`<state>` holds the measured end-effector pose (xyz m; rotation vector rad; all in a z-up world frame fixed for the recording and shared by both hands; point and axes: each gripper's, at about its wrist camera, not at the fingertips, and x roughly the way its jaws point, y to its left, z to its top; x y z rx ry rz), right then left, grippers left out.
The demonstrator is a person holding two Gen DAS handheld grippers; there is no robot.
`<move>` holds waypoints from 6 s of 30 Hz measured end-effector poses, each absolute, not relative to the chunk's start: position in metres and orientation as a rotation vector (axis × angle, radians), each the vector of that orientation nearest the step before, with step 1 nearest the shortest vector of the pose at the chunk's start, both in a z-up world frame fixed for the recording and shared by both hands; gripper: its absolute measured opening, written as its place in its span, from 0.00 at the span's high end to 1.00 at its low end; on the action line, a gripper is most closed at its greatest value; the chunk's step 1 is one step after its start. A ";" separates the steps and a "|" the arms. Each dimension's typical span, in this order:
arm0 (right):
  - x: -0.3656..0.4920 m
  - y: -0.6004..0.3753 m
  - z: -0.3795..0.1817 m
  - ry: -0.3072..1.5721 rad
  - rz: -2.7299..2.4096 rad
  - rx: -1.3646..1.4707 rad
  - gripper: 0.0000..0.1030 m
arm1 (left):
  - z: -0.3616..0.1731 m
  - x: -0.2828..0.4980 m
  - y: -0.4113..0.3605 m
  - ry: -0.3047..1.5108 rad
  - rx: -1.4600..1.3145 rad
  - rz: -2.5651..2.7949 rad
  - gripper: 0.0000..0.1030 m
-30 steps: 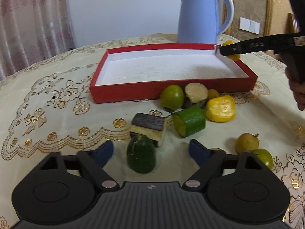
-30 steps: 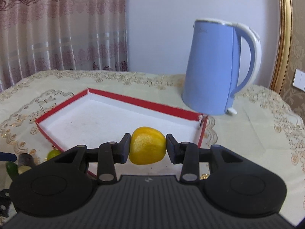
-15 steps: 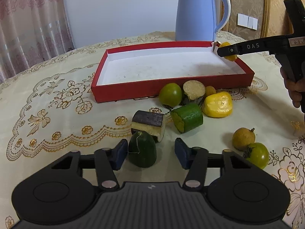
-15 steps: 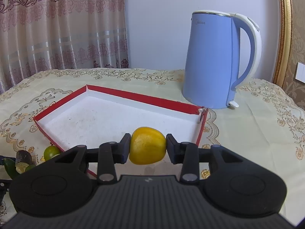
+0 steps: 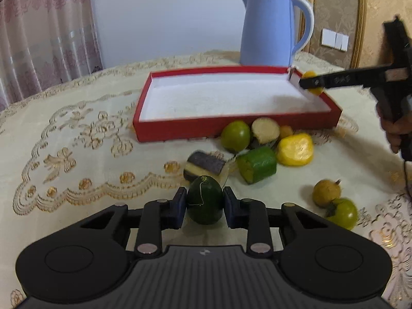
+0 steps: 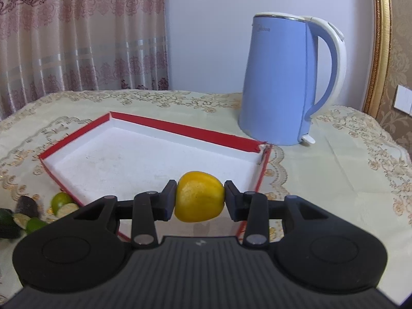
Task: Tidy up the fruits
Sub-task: 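Carry the mango with the right tool while the left tool grasps the cucumber chunk, then lower the mango into the tray with the right tool while the left tool carries the cucumber, then set the cucumber chunk in the tray and open the left tool, then grasp the eggplant slice with the left tool while the right tool grasps the green tomato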
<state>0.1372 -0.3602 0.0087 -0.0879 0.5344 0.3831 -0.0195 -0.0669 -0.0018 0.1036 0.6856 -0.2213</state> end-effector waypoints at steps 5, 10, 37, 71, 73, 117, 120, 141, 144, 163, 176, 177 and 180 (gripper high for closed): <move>0.153 -0.355 0.004 0.541 0.367 -0.122 0.64 | 0.028 -0.018 -0.067 0.609 0.101 -0.228 0.72; 0.167 -0.347 -0.008 0.561 0.367 -0.097 0.64 | 0.050 0.003 -0.069 0.541 0.097 -0.206 0.72; 0.204 -0.348 -0.028 0.576 0.445 -0.145 0.64 | 0.041 0.075 -0.072 0.576 0.002 -0.188 0.72; 0.195 -0.349 -0.023 0.540 0.488 -0.144 0.07 | 0.028 0.145 -0.095 0.651 0.088 -0.132 0.72; 0.194 -0.353 -0.019 0.520 0.482 -0.123 0.06 | 0.026 0.147 -0.095 0.656 0.088 -0.131 0.72; 0.207 -0.394 -0.015 0.499 0.368 0.146 0.00 | -0.001 0.162 -0.104 0.737 0.110 -0.140 0.71; 0.208 -0.393 -0.016 0.507 0.371 0.142 0.00 | -0.001 0.162 -0.104 0.737 0.113 -0.141 0.71; 0.209 -0.391 -0.017 0.528 0.381 0.130 0.00 | -0.001 0.159 -0.110 0.726 0.136 -0.145 0.28; 0.209 -0.390 -0.017 0.531 0.381 0.128 0.00 | 0.000 0.158 -0.111 0.724 0.136 -0.147 0.28; 0.206 -0.400 -0.018 0.476 0.341 0.155 0.00 | 0.052 0.083 -0.090 0.548 0.123 -0.129 0.13; 0.112 -0.401 0.034 0.308 0.297 0.074 0.00 | 0.010 -0.006 -0.068 0.558 0.160 -0.156 0.10; 0.096 -0.399 0.038 0.306 0.306 0.054 0.00 | 0.007 -0.005 -0.067 0.566 0.156 -0.161 0.10; 0.050 -0.397 0.041 0.321 0.341 0.044 0.00 | -0.002 -0.005 -0.064 0.580 0.130 -0.202 0.10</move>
